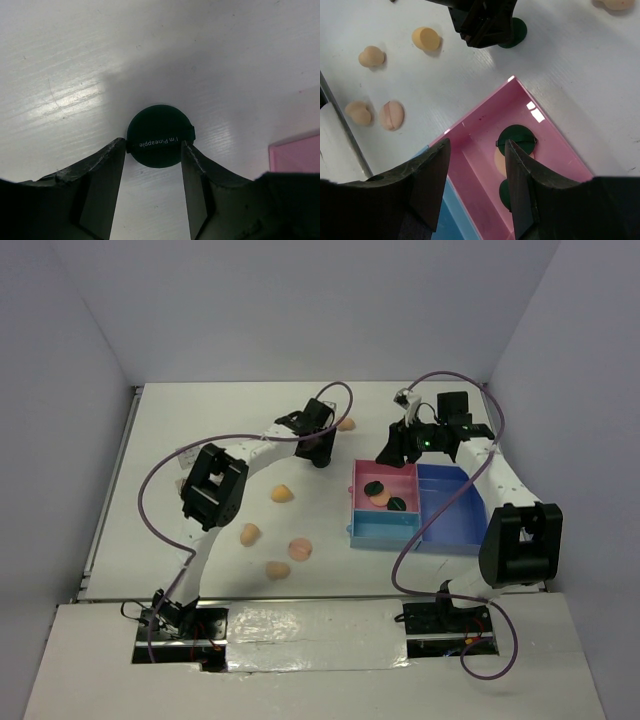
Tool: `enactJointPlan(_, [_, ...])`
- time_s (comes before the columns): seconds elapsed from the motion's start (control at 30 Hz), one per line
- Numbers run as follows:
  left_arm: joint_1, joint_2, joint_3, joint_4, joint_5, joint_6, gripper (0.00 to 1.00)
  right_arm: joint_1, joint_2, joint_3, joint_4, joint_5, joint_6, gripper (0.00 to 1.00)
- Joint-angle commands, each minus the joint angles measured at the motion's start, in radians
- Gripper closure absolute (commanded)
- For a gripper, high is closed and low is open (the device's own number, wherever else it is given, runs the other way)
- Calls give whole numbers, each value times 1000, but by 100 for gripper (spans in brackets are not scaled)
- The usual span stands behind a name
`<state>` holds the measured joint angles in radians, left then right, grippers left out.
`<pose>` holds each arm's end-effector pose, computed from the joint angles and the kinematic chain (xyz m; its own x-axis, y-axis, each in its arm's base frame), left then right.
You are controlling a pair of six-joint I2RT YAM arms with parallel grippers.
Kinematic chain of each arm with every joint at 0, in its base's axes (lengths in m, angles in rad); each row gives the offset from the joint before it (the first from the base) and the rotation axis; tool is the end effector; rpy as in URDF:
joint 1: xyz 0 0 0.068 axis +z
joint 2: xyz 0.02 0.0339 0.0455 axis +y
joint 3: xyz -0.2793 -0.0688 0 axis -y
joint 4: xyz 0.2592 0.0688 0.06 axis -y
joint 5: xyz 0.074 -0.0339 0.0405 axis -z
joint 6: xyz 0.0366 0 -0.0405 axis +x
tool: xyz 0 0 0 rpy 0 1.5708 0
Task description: Organize the makeup
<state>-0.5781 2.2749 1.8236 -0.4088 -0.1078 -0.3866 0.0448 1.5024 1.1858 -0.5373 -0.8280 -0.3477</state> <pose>0.4479 -0.2875 0.1837 -0.7706 0.0552 -0.6350 0.2094 0.9629 -0.1704 0.3293 0.0417 0.2940 -0.5330 -0.2546 -0.8069 -0.7396 0.6034 0.2982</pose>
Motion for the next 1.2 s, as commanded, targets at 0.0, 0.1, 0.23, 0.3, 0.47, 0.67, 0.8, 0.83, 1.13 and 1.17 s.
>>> enactJointPlan(0.0, [3, 38, 80, -38, -15, 48, 40, -8, -19, -5, 31, -19, 9, 45])
enactJointPlan(0.1, [1, 61, 102, -56, -15, 60, 41, -8, -16, -2, 31, -17, 9, 45])
enactJointPlan(0.23, [0, 60, 85, -53, -12, 68, 44, -8, -11, -2, 31, -17, 9, 45])
enactJointPlan(0.3, [-2, 63, 75, -47, -7, 69, 47, -8, -10, 0, 31, -17, 10, 45])
enactJointPlan(0.47, [-16, 84, 65, -50, 11, 81, 57, -8, -2, 9, 25, -19, 10, 44])
enactJointPlan(0.67, [-28, 89, 37, -38, 20, 77, 82, -8, -10, 6, 26, -14, 10, 45])
enactJointPlan(0.8, [-28, 32, -6, 10, 28, 57, 94, -8, -18, -2, 30, -11, 9, 45])
enactJointPlan(0.83, [-28, 17, -13, 19, 31, 52, 96, -8, -19, -2, 30, -10, 9, 45])
enactJointPlan(1.13, [-28, -233, -164, 152, 48, -37, 100, -8, -33, -3, 28, -5, 9, 45])
enactJointPlan(1.17, [-28, -254, -206, 168, 54, -56, 100, -8, -34, -6, 31, -3, 9, 45])
